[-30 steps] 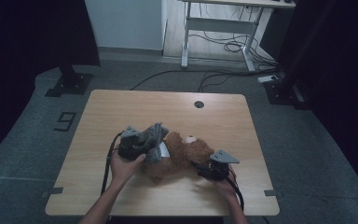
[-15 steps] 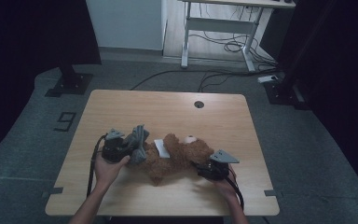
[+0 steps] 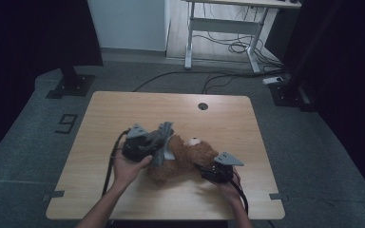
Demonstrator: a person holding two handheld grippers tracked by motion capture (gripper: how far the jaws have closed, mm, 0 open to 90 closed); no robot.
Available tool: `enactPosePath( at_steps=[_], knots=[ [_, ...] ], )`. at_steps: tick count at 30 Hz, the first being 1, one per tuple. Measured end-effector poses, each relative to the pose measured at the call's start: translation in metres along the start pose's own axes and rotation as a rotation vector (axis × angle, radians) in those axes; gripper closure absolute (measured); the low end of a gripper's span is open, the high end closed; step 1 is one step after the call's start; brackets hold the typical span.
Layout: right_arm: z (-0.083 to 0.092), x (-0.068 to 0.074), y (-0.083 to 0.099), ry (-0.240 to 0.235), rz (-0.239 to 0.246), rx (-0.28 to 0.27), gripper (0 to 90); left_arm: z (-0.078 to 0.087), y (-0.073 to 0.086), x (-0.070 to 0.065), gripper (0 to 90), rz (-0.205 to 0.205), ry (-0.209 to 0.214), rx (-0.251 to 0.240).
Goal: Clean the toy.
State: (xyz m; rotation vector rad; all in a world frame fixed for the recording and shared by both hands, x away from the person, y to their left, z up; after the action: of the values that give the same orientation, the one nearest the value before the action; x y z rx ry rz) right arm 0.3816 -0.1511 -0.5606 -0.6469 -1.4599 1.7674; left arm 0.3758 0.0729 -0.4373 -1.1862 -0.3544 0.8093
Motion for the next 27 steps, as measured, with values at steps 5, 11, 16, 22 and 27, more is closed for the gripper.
enactPosePath(
  at_steps=[5,11,16,22,27],
  knots=[
    [0.000,0.000,0.000,-0.003,0.003,0.002,31.2,-0.025,-0.019,-0.051,76.5,-0.094,0.066,-0.014],
    [0.000,0.000,0.000,0.000,0.004,0.003,31.2,-0.080,0.001,-0.076,76.3,-0.079,0.109,0.087],
    [0.000,-0.001,0.002,0.005,0.007,0.015,31.1,-0.091,0.013,-0.072,76.7,-0.034,0.133,0.073],
    [0.000,-0.001,0.002,0.002,0.005,0.013,31.2,-0.067,0.028,-0.029,76.6,0.023,0.037,0.082],
    [0.000,0.002,0.000,-0.004,0.020,0.005,31.1,-0.043,0.038,-0.008,77.1,0.078,0.051,0.056]
  ],
)
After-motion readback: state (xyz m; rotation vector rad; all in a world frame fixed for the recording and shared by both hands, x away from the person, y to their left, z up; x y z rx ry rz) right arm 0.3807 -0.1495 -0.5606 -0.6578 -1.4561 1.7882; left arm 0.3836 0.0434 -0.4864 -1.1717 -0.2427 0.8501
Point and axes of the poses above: each handheld gripper's, and its own axes: z roughly backward along the jaws, y roughly out of its underside, x roughly to its left, the point moved 6 cm from there along -z, roughly forward along the jaws, and after that the axes turned 10 degrees about -x, right-handed, at the moved point
